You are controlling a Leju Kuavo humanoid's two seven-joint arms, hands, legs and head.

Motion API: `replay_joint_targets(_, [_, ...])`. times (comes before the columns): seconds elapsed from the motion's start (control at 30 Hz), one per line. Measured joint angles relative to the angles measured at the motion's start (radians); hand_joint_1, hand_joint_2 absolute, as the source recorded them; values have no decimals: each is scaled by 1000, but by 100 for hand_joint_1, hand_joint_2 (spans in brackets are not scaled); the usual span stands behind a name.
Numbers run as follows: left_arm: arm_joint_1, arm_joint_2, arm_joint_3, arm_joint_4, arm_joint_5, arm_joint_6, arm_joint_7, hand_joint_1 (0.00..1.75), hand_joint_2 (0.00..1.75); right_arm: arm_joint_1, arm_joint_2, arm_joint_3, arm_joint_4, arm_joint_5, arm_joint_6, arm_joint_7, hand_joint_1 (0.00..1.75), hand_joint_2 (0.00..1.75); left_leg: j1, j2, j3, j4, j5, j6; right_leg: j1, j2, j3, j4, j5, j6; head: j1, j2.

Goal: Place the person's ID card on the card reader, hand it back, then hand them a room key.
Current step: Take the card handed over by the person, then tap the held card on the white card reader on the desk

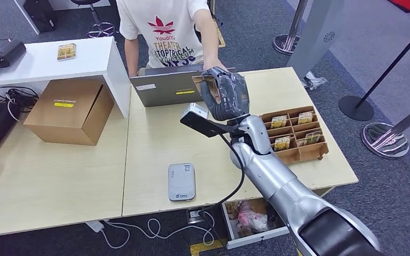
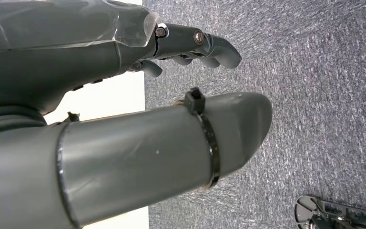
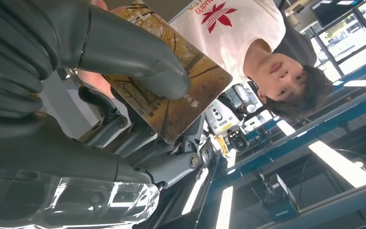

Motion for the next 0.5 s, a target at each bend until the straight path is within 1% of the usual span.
replay_joint_targets(0.27, [0,0,0,0,6,6,0,0,0,-11,14,16,5,-2,9,0,175,175,0,0,0,0,0,0,0,0,0,0,0,0,0,0])
replay_joint_targets(0.5, [0,0,0,0,8,8,0,0,0,-20,31,21,15,-24,43,0,175,175,0,0,0,0,0,0,0,0,0,0,0,0,0,0])
